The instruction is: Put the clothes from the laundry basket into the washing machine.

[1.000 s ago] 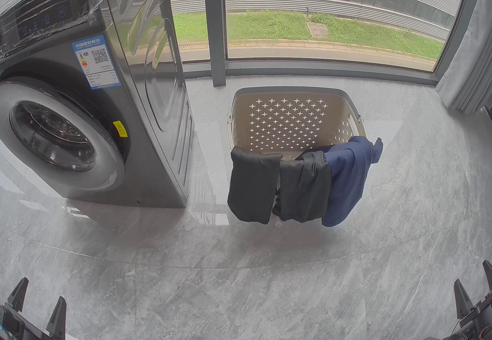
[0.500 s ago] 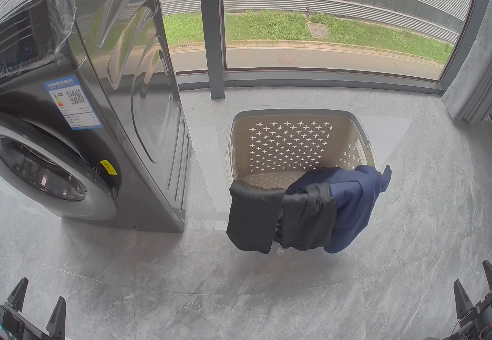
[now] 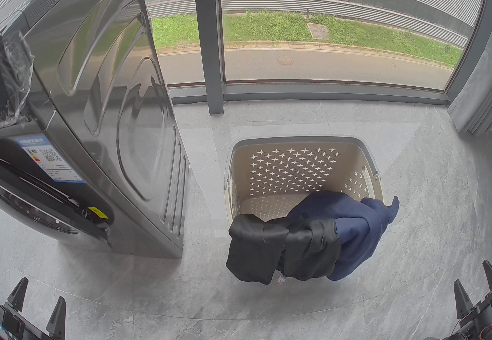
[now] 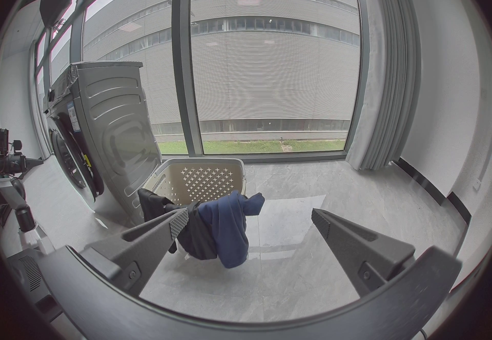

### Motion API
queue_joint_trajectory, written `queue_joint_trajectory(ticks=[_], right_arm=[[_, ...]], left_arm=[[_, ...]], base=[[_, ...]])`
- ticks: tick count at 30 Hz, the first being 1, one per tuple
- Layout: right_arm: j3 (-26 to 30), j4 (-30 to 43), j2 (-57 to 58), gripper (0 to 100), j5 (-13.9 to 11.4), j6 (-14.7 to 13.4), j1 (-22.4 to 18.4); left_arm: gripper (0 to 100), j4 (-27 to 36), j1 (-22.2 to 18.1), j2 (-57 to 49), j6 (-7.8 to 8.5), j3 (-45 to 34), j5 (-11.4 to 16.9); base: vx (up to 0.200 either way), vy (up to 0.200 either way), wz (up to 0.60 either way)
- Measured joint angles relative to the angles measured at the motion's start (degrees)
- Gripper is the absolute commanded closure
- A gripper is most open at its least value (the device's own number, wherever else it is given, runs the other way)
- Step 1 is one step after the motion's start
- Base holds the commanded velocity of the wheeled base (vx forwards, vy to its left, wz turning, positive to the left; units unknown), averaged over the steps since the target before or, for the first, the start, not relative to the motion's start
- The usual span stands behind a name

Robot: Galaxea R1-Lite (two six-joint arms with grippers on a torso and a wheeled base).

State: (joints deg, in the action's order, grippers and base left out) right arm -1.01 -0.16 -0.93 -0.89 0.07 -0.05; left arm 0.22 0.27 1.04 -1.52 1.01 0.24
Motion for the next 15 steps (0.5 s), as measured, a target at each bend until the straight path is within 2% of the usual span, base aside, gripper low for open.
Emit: queue_joint_trajectory(ticks=[15], right_arm=[[0.0,0.0,0.0,0,0.0,0.0,0.0]], left_arm=[[0,-0.1,0.0,0.0,0.13,0.0,0.0]], base=[[0.000,-0.200,0.00]])
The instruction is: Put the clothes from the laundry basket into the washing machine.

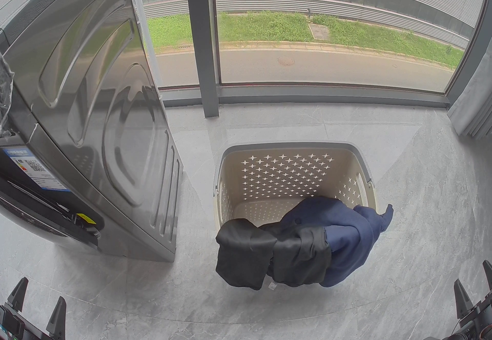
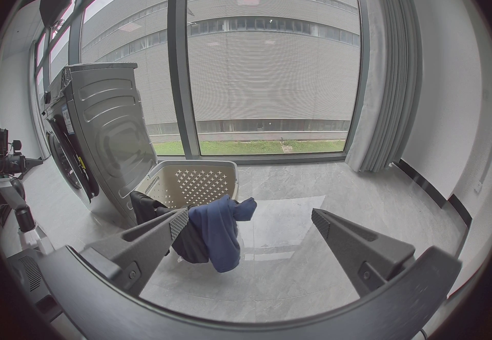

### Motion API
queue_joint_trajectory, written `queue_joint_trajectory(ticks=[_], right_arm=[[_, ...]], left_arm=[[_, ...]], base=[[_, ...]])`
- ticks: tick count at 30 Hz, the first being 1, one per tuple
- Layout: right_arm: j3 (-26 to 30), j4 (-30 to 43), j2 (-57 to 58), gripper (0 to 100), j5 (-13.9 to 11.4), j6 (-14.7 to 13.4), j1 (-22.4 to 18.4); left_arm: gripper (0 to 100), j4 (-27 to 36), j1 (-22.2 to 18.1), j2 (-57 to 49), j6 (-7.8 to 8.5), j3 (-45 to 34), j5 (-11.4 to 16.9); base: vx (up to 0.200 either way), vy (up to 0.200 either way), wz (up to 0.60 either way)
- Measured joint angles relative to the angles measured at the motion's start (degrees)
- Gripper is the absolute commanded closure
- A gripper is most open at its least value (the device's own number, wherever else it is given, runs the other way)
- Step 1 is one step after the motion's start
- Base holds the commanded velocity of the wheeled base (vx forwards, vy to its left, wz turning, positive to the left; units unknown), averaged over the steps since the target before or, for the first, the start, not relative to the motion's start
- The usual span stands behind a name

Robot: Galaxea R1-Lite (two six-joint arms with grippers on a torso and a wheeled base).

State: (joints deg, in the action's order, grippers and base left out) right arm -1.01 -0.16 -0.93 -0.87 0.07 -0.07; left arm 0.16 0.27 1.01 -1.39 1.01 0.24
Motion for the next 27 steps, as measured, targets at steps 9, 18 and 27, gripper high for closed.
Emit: queue_joint_trajectory(ticks=[9,18,27], right_arm=[[0.0,0.0,0.0,0,0.0,0.0,0.0],[0.0,0.0,0.0,0,0.0,0.0,0.0],[0.0,0.0,0.0,0,0.0,0.0,0.0]], left_arm=[[0,0.0,0.0,0.0,-0.05,0.0,0.0],[0,0.0,0.0,0.0,-0.06,0.0,0.0],[0,0.0,0.0,0.0,-0.09,0.0,0.0]], base=[[0.000,-0.111,0.00],[0.022,0.000,0.00],[0.178,0.000,0.00]])
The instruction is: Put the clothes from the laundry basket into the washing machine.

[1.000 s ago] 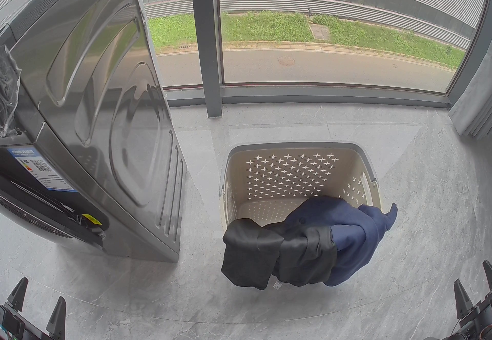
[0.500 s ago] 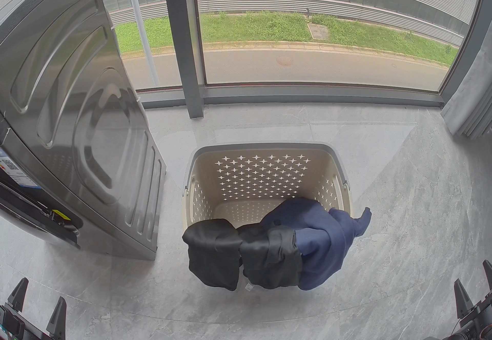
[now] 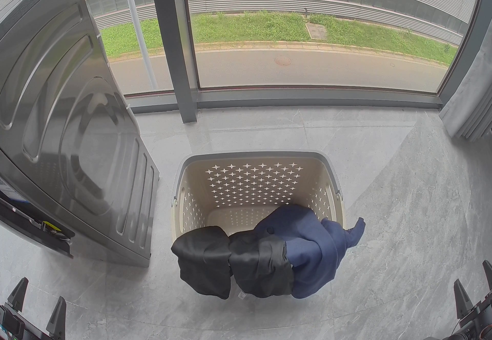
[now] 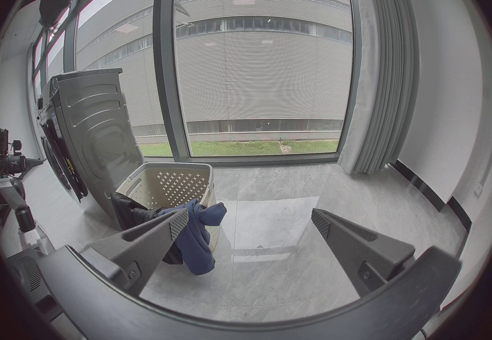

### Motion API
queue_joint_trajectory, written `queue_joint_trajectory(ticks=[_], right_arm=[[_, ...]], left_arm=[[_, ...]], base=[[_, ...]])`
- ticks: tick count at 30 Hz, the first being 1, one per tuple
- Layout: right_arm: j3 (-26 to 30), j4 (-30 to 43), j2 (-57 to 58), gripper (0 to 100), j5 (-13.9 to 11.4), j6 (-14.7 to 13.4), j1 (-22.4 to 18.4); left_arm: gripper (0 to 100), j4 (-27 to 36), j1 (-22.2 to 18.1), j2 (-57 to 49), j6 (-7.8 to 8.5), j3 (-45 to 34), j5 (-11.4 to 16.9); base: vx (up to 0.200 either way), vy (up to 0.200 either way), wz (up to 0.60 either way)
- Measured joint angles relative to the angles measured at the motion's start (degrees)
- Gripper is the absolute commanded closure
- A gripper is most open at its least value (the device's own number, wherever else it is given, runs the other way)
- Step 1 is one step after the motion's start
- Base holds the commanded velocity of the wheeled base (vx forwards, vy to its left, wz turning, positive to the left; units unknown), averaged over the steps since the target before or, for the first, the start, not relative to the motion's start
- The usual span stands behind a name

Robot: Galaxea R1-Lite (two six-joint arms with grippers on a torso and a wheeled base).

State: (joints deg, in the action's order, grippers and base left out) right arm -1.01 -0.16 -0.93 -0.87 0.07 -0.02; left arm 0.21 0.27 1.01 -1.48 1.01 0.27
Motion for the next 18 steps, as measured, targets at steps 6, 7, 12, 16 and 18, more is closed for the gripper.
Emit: queue_joint_trajectory(ticks=[6,7,12,16,18], right_arm=[[0.0,0.0,0.0,0,0.0,0.0,0.0],[0.0,0.0,0.0,0,0.0,0.0,0.0],[0.0,0.0,0.0,0,0.0,0.0,0.0],[0.0,0.0,0.0,0,0.0,0.0,0.0],[0.0,0.0,0.0,0,0.0,0.0,0.0]], left_arm=[[0,0.0,0.0,0.0,-0.13,0.0,0.0],[0,0.0,0.0,0.0,-0.13,0.0,0.0],[0,0.0,0.0,0.0,-0.11,0.0,0.0],[0,0.0,0.0,0.0,-0.09,0.0,0.0],[0,0.0,0.0,0.0,-0.09,0.0,0.0]], base=[[0.000,0.000,0.00],[0.000,0.000,0.00],[0.000,-0.160,0.00],[0.000,-0.100,0.00],[0.000,0.000,0.00]])
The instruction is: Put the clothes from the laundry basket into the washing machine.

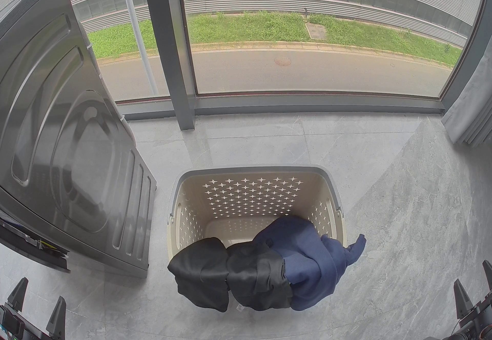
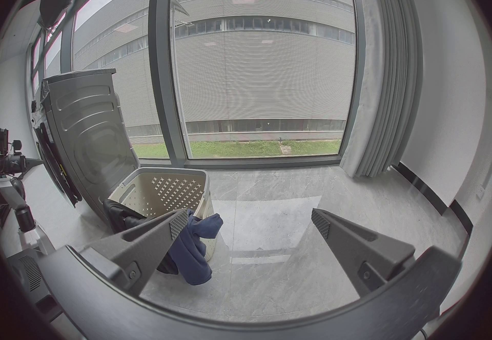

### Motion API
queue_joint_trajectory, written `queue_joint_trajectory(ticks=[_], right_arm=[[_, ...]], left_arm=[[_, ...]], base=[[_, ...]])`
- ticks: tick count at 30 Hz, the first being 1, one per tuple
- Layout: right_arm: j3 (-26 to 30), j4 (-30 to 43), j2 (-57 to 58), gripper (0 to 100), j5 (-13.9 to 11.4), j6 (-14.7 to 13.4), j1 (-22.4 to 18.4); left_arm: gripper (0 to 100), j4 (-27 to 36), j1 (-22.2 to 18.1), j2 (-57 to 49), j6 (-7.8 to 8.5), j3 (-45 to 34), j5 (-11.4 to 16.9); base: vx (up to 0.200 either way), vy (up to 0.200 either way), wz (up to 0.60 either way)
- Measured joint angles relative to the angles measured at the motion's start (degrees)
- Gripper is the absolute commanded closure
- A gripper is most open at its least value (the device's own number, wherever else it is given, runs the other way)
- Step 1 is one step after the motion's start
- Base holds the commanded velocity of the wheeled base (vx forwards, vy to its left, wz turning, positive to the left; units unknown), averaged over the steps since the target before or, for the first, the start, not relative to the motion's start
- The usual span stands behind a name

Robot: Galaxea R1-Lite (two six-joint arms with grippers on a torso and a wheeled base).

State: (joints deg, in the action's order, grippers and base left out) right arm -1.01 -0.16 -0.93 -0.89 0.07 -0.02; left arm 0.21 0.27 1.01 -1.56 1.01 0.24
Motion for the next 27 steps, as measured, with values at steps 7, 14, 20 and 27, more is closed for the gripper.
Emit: queue_joint_trajectory(ticks=[7,14,20,27], right_arm=[[0.0,0.0,0.0,0,0.0,0.0,0.0],[0.0,0.0,0.0,0,0.0,0.0,0.0],[0.0,0.0,0.0,0,0.0,0.0,0.0],[0.0,0.0,0.0,0,0.0,0.0,0.0]], left_arm=[[0,0.1,0.0,0.0,0.00,0.0,0.0],[0,0.0,0.0,0.0,0.01,0.0,0.0],[0,0.0,0.0,0.0,0.00,0.0,0.0],[0,0.0,0.0,0.0,-0.07,0.0,0.0]], base=[[0.057,0.000,0.00],[0.200,0.000,0.00],[0.200,0.000,0.00],[0.086,0.000,0.00]])
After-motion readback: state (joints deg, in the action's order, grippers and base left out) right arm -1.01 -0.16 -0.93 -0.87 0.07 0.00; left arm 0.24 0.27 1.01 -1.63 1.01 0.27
